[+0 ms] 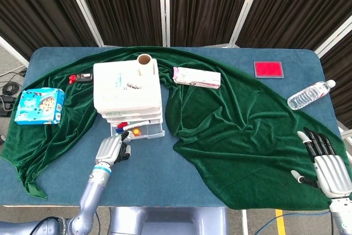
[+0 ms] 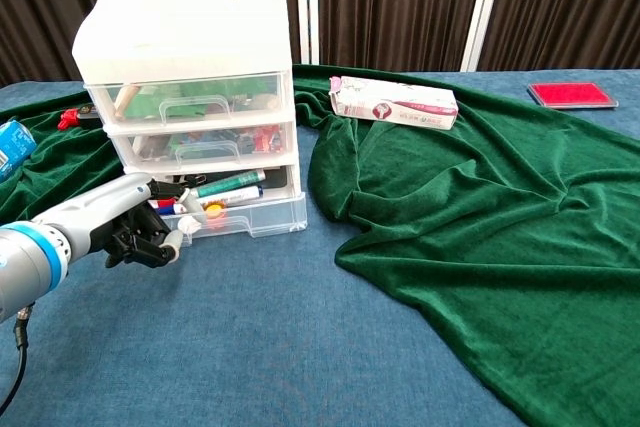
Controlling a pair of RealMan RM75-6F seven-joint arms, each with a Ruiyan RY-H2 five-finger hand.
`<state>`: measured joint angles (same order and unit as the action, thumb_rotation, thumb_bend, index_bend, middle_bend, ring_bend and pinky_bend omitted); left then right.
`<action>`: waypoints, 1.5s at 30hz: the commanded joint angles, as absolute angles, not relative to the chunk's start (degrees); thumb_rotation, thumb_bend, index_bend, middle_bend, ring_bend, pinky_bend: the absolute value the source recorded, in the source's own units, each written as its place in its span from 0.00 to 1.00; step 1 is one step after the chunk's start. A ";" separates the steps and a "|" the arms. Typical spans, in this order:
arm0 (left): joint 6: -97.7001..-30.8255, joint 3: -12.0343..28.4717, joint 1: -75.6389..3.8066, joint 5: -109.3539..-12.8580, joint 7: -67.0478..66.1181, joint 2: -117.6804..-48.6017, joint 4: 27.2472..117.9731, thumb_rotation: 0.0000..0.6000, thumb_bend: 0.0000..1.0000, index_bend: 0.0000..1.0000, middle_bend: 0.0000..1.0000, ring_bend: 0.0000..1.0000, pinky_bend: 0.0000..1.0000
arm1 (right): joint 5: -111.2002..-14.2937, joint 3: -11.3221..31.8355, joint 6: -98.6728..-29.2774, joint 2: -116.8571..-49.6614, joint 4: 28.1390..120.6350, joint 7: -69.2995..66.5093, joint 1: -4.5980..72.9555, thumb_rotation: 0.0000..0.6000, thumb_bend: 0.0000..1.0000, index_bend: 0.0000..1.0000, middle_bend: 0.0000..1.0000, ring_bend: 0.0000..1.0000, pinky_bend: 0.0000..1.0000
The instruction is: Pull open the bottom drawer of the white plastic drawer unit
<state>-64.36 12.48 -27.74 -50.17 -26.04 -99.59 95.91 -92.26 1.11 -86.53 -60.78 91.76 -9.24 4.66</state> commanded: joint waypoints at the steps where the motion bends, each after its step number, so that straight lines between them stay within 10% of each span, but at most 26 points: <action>1: -64.69 11.49 -27.51 -51.24 -25.34 -98.80 97.24 1.00 0.65 0.33 0.86 0.78 0.79 | -92.26 1.12 -86.58 -60.76 91.79 -9.26 4.64 1.00 0.06 0.04 0.00 0.00 0.00; 21: -65.80 5.77 -26.40 -54.97 -23.76 -95.97 101.83 1.00 0.65 0.33 0.86 0.78 0.79 | -92.12 1.09 -86.53 -60.40 92.08 -9.42 4.56 1.00 0.06 0.04 0.00 0.00 0.00; 34: -73.31 1.99 -23.20 -69.18 -19.95 -93.68 100.98 1.00 0.55 0.00 0.81 0.75 0.76 | -91.83 1.27 -86.31 -60.58 91.86 -8.92 4.67 1.00 0.06 0.04 0.00 0.00 0.00; 45: -89.90 -5.25 -15.03 -88.97 -20.39 -84.02 95.38 1.00 0.30 0.00 0.03 0.04 0.20 | -91.67 1.46 -86.18 -61.75 91.66 -6.08 4.82 1.00 0.06 0.04 0.00 0.00 0.00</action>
